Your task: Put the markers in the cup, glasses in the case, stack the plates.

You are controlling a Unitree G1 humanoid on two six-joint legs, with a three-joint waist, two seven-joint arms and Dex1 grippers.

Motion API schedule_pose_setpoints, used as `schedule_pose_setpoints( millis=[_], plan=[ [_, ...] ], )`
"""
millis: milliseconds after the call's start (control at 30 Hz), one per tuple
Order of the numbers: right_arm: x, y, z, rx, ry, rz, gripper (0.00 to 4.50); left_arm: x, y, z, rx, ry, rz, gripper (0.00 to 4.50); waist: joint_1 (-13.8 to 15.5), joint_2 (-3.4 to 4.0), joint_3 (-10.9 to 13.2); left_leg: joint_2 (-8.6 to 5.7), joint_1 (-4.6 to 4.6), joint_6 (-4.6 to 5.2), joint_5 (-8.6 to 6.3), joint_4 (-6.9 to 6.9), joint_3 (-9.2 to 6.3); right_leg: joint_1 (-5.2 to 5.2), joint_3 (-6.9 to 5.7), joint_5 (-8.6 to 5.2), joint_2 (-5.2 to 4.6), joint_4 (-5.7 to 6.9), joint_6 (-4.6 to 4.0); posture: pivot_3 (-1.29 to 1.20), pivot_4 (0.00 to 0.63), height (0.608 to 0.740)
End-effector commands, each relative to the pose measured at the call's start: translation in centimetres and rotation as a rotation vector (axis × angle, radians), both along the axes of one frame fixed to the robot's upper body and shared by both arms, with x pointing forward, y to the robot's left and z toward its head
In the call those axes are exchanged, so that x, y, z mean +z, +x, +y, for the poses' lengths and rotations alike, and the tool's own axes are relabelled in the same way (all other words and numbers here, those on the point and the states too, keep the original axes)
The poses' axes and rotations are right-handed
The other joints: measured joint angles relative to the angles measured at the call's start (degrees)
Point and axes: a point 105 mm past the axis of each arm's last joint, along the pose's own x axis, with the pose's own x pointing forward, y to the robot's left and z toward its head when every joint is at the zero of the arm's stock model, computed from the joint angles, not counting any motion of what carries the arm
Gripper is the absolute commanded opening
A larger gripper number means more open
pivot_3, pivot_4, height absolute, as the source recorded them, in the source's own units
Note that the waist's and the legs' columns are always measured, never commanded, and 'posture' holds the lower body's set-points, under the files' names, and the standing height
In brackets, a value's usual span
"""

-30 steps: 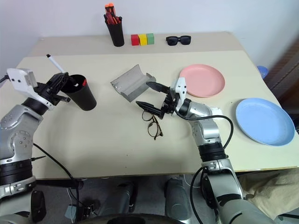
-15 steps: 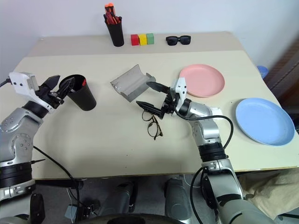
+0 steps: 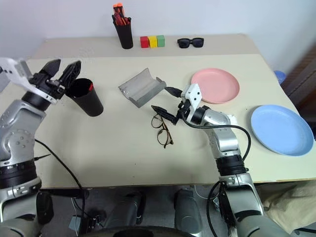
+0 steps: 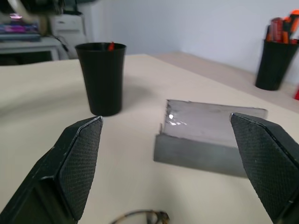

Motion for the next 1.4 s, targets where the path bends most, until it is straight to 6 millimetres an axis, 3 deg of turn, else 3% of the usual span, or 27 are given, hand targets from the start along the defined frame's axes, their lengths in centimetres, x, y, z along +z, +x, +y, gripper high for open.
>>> schedule_pose_setpoints(
  millis=[33, 233, 300, 400, 533, 700, 1100, 1400],
  plan=[
    [1.4, -0.5, -1.3, -0.066, -0.038, -0.026, 4.45, 1.8, 0.6, -3.2, -0.091, 0.064, -0.016, 4.47, 0.04, -0.01, 0.01, 0.00, 0.00, 0.00, 0.00, 0.00, 0.00, 0.00, 0.00, 0.00, 0.00, 0.01, 0.00, 0.00, 0.150, 0.740],
    [1.5, -0.5, -2.7, -0.151, -0.125, 0.028, 4.45, 2.6, 2.9, -7.8, -0.028, 0.222, 0.019, 4.47, 1.04, -0.03, 0.02, -0.02, 0.00, 0.00, 0.00, 0.03, 0.03, 0.05, 0.00, 0.00, 0.01, -0.08, 0.01, 0.00, 0.150, 0.740],
    [1.7, -0.6, -3.1, -0.175, -0.128, 0.035, 4.45, 2.7, 3.3, -10.7, -0.071, 0.276, 0.050, 4.47, 1.11, -0.05, 0.03, -0.01, 0.00, 0.01, 0.00, 0.00, 0.04, 0.05, 0.00, 0.00, 0.01, -0.10, 0.01, 0.00, 0.150, 0.740],
    [1.7, -0.5, -3.6, -0.205, -0.134, 0.046, 4.45, 1.5, 4.0, -13.5, -0.053, 0.406, 0.143, 4.47, 1.30, -0.09, 0.06, -0.03, -0.05, 0.01, 0.00, 0.01, 0.03, 0.05, -0.01, -0.01, 0.00, -0.11, 0.03, 0.00, 0.150, 0.740],
    [1.9, -0.4, -4.0, -0.234, -0.134, 0.060, 4.45, -0.9, 4.0, -15.6, -0.062, 0.561, 0.276, 4.47, 0.89, -0.07, 0.07, -0.04, -0.05, 0.02, -0.01, 0.00, 0.07, 0.05, 0.02, -0.01, 0.00, -0.12, 0.08, 0.00, 0.150, 0.740],
    [2.1, -0.4, -4.9, -0.258, -0.171, 0.040, 4.45, -2.8, 3.5, -18.2, -0.110, 0.626, 0.366, 4.47, 1.15, -0.08, 0.10, -0.02, -0.06, 0.02, -0.01, 0.00, 0.06, 0.01, 0.01, -0.01, 0.03, -0.10, 0.08, 0.00, 0.150, 0.740],
    [1.1, -0.4, -6.3, -0.278, -0.202, 0.036, 4.45, -6.4, 5.8, -17.6, 0.026, 0.689, 0.531, 4.47, 1.25, -0.12, 0.14, -0.04, -0.07, 0.02, -0.01, 0.02, 0.08, 0.03, 0.02, -0.02, 0.00, -0.12, 0.10, 0.00, 0.150, 0.740],
    [1.2, -0.1, -6.1, -0.279, -0.194, 0.021, 4.45, -10.0, 7.1, -18.2, -0.014, 0.670, 0.678, 4.47, 1.25, -0.13, 0.14, -0.04, -0.07, 0.01, 0.00, 0.02, 0.09, 0.03, 0.01, -0.02, -0.01, -0.13, 0.11, 0.00, 0.150, 0.740]
  ],
)
